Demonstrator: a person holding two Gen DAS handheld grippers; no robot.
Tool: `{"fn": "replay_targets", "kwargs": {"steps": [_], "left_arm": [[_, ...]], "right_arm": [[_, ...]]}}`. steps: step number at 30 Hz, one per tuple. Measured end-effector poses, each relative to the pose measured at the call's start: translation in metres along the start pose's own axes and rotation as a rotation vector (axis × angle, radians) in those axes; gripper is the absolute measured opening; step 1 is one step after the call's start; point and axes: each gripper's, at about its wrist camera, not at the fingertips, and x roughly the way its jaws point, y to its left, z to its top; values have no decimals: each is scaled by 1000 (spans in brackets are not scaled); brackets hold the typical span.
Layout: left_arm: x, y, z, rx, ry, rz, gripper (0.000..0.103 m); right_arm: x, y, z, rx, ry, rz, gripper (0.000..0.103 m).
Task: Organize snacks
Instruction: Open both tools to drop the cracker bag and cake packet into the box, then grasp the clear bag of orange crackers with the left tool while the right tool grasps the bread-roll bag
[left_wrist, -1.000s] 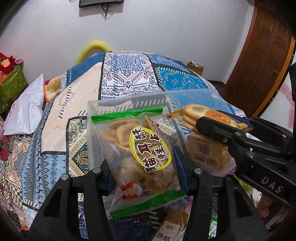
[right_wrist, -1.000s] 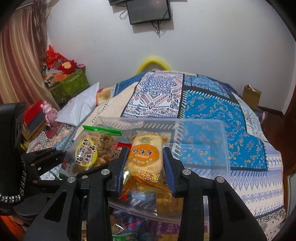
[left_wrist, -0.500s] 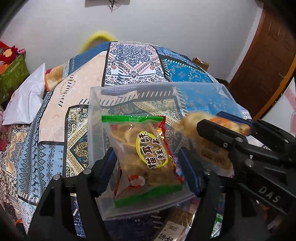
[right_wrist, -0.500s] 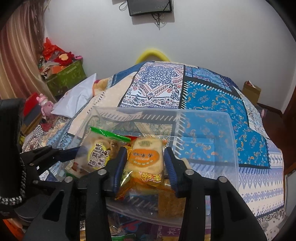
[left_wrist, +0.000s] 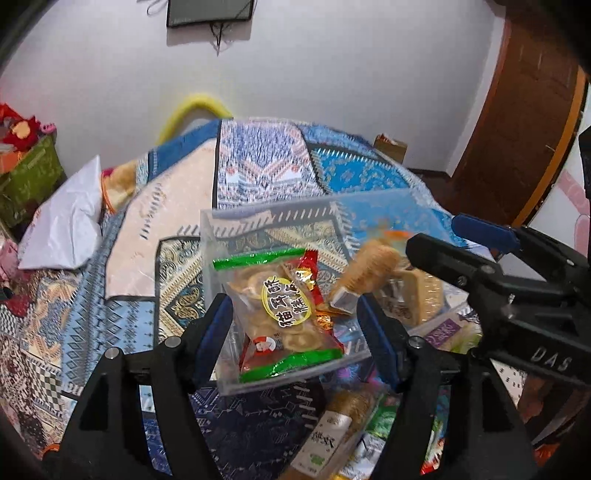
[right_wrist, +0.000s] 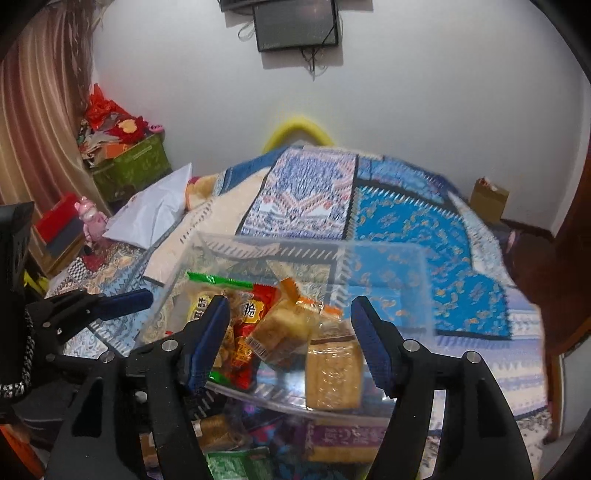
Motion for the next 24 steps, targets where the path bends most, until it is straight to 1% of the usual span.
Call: {"fn": "replay_targets", "kwargs": {"steps": [5,7,9,14,18,22,24], "left_arm": [[-37,-7,-4,30,-49,-12,69],[-55,-11,-7,42,-74,-13,69],[-70,-15,-11,52,-91,-20,69],[-100,-23,-25,69,-109,-34,69],[-114,-32,-45,101,-95,-33,69],[-113,-38,-72,100,-38,-28,70],[-108,-40,-87,88,-2,-18,73]], "right_arm": [[-36,2,0,-6,-59,0,66],[-49,1,-2,-1,-79,0,71],[-65,0,-6,2,-104,-5,74],[-96,-4,-23,4,-131,-27,74],[-113,-10,-41,11,-129,-50,75],[-124,-17,-63,34,-107,-55,75],[-126,-19,-75,40,-88,-60,75]]}}
